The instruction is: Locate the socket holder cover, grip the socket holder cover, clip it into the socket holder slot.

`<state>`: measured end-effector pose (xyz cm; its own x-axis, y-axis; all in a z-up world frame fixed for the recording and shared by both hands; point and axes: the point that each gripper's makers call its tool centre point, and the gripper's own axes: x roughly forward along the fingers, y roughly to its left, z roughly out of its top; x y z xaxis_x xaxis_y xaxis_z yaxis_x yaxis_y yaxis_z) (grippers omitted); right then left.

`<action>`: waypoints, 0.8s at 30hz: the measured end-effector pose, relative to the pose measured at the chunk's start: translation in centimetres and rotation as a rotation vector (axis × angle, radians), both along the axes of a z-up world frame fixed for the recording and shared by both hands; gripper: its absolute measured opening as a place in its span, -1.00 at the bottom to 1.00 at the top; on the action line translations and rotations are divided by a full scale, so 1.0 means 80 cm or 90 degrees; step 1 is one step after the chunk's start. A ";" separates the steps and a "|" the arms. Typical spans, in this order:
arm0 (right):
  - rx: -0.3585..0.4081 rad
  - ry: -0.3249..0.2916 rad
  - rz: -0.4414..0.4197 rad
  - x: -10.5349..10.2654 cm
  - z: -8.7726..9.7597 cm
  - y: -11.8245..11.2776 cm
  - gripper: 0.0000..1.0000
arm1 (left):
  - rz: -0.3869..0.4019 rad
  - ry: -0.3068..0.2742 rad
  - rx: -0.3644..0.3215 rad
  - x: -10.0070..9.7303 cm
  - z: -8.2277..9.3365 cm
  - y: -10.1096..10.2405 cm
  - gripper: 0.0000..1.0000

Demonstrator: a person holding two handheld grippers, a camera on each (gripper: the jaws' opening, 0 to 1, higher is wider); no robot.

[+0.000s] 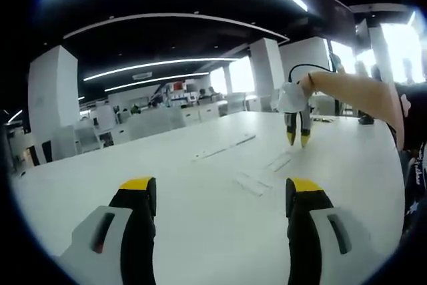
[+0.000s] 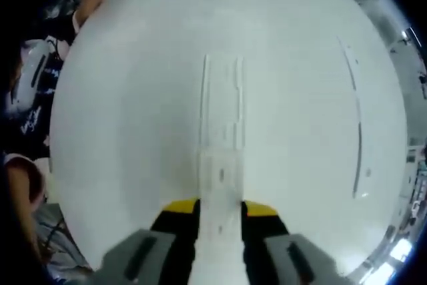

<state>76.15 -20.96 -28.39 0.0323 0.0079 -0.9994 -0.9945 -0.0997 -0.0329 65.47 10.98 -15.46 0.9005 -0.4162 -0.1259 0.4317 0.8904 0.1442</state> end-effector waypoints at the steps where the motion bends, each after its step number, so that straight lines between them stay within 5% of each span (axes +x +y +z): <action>1: -0.001 0.000 0.000 -0.001 0.000 0.000 -0.48 | 0.000 0.000 0.000 0.000 0.000 0.000 0.57; 21: -0.037 -0.008 -0.002 -0.019 -0.007 0.004 -0.48 | 0.000 0.004 0.004 -0.001 -0.003 0.003 0.57; 24: -0.047 -0.010 -0.001 -0.005 -0.004 0.001 -0.48 | 0.000 0.005 0.004 -0.001 -0.003 0.003 0.57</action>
<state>75.71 -20.85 -28.67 0.0474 -0.0654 -0.9967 -0.9940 -0.1013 -0.0406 65.42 11.25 -15.68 0.8997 -0.4149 -0.1353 0.4324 0.8897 0.1467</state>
